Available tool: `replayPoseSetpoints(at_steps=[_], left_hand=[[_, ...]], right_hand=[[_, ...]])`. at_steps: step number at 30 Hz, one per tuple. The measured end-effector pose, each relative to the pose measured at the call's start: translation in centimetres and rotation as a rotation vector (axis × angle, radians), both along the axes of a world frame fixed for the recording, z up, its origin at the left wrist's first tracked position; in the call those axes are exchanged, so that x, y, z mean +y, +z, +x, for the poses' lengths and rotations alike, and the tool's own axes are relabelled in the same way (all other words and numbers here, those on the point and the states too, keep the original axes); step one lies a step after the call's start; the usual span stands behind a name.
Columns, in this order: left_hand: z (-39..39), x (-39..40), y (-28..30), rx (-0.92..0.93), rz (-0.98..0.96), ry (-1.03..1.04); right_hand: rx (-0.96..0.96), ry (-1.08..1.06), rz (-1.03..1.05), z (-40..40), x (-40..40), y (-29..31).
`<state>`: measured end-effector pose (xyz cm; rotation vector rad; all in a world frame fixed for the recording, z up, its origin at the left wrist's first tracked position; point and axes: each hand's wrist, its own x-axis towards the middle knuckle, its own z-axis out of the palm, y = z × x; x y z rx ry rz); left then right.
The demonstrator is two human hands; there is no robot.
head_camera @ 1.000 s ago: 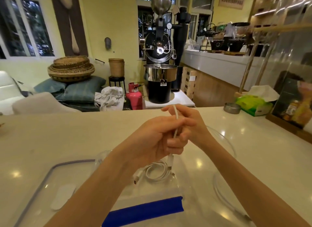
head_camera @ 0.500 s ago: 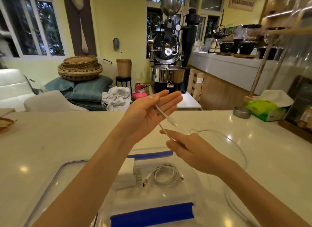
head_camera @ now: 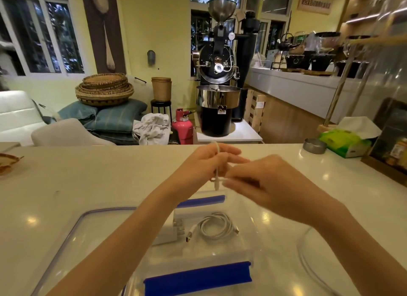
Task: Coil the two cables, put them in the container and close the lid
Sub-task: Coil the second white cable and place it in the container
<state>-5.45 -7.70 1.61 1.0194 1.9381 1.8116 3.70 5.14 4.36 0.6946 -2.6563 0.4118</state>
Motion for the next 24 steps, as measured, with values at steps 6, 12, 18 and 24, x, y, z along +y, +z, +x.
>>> replayPoseSetpoints(at_steps=[6, 12, 18, 24], left_hand=[[1.5, -0.7, 0.3, -0.2, 0.063, -0.223], [1.3, -1.1, 0.0, -0.531, 0.22, -0.451], [1.1, -1.7, 1.0, -0.798, 0.517, -0.831], [-0.9, -2.4, 2.3, -0.83, 0.736, -0.699]], right_hand=[[0.068, 0.158, -0.475, -2.4, 1.8, 1.1], [-0.059, 0.168, -0.866, -4.3, 1.7, -0.2], [-0.223, 0.152, -0.971, -5.1, 1.1, -2.5], [-0.408, 0.085, -0.83, -4.8, 0.6, -3.2]])
